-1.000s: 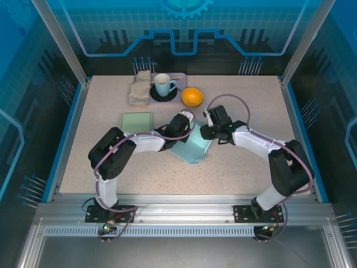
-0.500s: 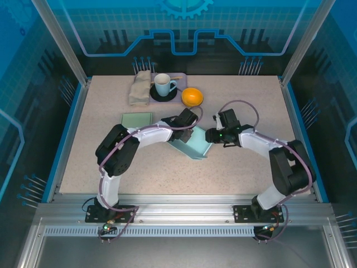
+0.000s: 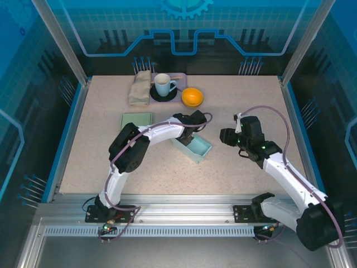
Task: Fold the paper box
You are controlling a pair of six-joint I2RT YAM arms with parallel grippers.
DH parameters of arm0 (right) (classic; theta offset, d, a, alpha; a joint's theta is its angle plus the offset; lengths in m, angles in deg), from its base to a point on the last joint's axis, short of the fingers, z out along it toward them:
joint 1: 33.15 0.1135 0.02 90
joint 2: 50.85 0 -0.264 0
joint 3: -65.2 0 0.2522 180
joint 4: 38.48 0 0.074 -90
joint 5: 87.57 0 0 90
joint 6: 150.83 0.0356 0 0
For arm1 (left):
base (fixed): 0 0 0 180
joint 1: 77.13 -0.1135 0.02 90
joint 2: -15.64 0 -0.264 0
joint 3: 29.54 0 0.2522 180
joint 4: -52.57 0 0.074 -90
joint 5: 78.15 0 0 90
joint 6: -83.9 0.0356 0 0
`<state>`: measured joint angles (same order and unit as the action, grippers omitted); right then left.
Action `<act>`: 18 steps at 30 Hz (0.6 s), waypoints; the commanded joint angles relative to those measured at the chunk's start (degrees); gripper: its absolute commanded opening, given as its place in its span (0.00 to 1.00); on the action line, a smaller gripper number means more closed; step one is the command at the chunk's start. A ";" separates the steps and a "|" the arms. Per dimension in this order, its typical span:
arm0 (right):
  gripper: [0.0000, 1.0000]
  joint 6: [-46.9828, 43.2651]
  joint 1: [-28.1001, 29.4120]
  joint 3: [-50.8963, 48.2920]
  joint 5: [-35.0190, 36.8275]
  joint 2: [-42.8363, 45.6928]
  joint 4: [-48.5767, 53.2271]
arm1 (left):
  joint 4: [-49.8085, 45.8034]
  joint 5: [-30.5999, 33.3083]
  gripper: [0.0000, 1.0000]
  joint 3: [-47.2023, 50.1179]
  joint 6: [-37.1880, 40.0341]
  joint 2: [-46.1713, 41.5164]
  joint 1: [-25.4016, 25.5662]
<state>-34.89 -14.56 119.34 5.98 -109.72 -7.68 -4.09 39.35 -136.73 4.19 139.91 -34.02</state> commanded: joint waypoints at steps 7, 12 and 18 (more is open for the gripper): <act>0.48 0.55 -0.76 -4.41 0.53 0.84 -2.13 | -12.47 10.88 0.14 -4.37 0.77 14.01 1.82; 0.48 0.46 -0.77 -5.40 0.41 2.27 -1.42 | -12.13 10.33 0.15 -4.92 -0.37 13.93 1.86; 0.49 0.40 -0.75 -5.40 0.07 5.27 1.02 | -8.66 6.09 0.18 -3.89 1.87 8.37 1.83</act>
<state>-34.89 -14.58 114.18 6.48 -106.48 -8.01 -10.27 49.71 -144.45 3.97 146.25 -31.44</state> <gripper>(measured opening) 0.486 0.171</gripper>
